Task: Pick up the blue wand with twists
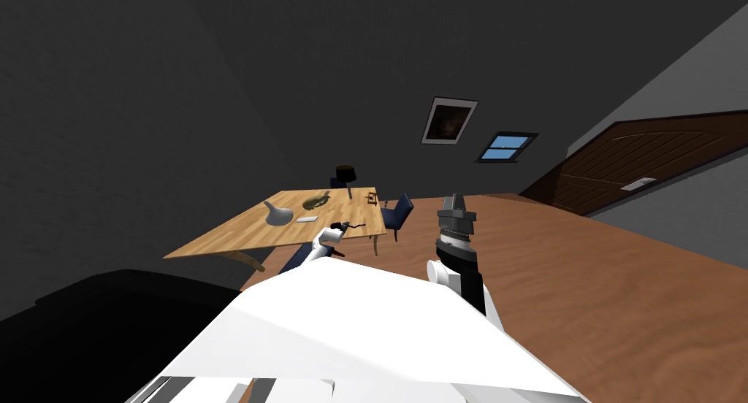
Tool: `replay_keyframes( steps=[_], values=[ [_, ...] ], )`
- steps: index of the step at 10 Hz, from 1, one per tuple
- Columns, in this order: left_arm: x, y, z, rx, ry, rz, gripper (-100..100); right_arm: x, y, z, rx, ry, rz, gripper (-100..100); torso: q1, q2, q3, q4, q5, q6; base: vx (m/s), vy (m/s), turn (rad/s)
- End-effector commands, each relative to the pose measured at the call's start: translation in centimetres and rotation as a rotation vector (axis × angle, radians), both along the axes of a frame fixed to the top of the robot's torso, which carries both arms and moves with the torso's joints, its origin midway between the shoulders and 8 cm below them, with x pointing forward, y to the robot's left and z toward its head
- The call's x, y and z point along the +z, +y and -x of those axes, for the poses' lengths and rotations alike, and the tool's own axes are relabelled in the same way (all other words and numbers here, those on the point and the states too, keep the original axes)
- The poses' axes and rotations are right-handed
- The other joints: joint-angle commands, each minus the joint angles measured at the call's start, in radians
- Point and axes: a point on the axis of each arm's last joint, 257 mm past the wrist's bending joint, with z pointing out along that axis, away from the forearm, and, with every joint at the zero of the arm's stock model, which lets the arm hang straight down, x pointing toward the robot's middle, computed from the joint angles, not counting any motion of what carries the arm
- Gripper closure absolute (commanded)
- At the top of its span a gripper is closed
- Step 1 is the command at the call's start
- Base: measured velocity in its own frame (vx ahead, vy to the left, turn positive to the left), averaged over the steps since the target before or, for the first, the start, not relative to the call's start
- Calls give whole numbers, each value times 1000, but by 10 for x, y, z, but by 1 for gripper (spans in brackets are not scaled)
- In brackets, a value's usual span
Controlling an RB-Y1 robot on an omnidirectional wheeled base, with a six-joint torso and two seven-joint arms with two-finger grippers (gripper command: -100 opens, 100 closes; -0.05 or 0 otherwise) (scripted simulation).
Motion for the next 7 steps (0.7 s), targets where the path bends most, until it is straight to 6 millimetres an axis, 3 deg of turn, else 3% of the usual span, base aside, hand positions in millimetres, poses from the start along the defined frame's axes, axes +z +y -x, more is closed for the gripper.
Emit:
replay_keyframes(
  steps=[1, 7],
  values=[
    [-9, 3, 5, 2, 53, -12, -100, 0, 0, 0, 0, 0, 0, 0, 0, 0, 0, 0, 0, 0, 42, -14, -58],
    [-22, 14, 12, 8, 153, -45, -100, 0, 0, 0, 0, 0, 0, 0, 1, -2, -1, 0, 0, 0, 64, -1, -36]
  ],
)
